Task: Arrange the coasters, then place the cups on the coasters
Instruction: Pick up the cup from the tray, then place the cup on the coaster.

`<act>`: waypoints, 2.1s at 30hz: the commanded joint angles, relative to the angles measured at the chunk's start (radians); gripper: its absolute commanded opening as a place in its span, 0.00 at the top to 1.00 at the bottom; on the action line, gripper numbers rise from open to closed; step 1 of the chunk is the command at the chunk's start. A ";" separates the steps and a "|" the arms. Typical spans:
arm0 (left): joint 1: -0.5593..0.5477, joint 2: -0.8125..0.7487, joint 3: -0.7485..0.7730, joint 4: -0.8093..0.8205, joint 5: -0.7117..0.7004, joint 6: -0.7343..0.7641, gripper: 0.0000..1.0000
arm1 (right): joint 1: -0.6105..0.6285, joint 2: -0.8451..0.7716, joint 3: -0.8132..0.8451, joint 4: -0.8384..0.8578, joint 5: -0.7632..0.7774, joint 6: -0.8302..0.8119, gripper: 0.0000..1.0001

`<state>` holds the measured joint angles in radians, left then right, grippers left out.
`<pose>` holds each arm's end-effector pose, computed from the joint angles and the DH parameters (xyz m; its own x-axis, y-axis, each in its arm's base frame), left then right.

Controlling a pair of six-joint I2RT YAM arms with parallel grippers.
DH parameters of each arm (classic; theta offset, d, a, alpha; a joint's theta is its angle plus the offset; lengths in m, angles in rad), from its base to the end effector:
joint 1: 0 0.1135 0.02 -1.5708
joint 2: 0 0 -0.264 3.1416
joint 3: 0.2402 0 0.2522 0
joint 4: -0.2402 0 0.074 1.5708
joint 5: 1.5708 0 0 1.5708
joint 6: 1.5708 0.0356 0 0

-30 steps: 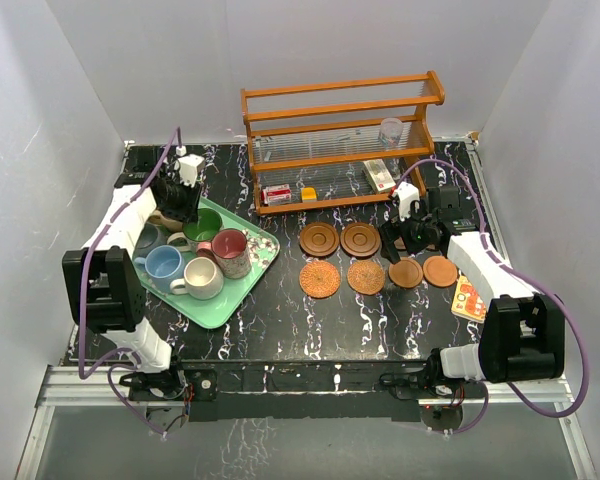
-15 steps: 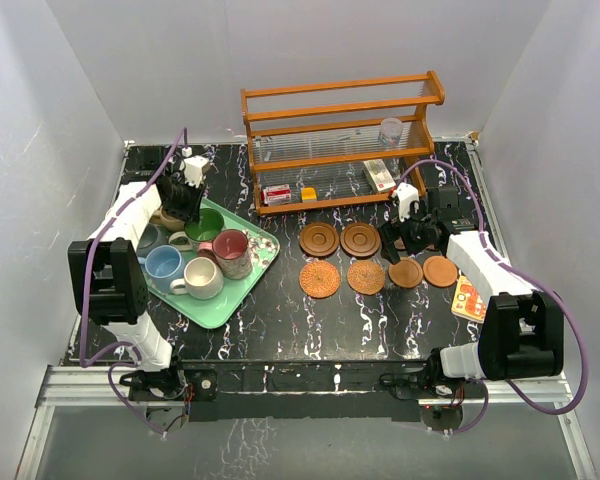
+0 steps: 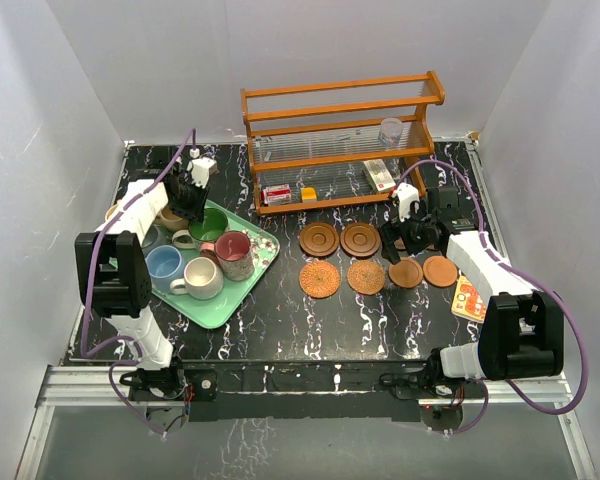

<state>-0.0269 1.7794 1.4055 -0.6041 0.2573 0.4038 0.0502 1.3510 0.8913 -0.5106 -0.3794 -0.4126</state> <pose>0.3848 -0.0194 0.2482 -0.6963 0.3989 -0.5967 0.4804 0.8767 0.0254 0.2681 0.0267 0.2279 -0.6524 -0.4057 -0.6402 -0.5646 0.8237 0.0533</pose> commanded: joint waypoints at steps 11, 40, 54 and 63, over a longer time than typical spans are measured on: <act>-0.015 -0.003 0.073 -0.085 0.045 -0.037 0.96 | -0.006 0.009 0.003 0.050 0.014 -0.003 0.03; -0.107 -0.108 0.482 -0.168 0.017 -0.166 1.00 | -0.042 -0.017 0.005 0.068 0.021 0.037 0.03; -0.435 -0.005 0.598 -0.090 -0.187 -0.261 1.00 | -0.146 -0.038 -0.009 0.087 0.017 0.052 0.03; -0.558 0.158 0.690 -0.129 -0.216 -0.312 1.00 | -0.182 -0.037 -0.018 0.092 0.010 0.052 0.03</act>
<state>-0.5678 1.9255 2.0190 -0.7635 0.0589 0.1463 -0.1192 1.3453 0.8825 -0.4797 -0.3649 -0.3645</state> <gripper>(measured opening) 0.093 0.972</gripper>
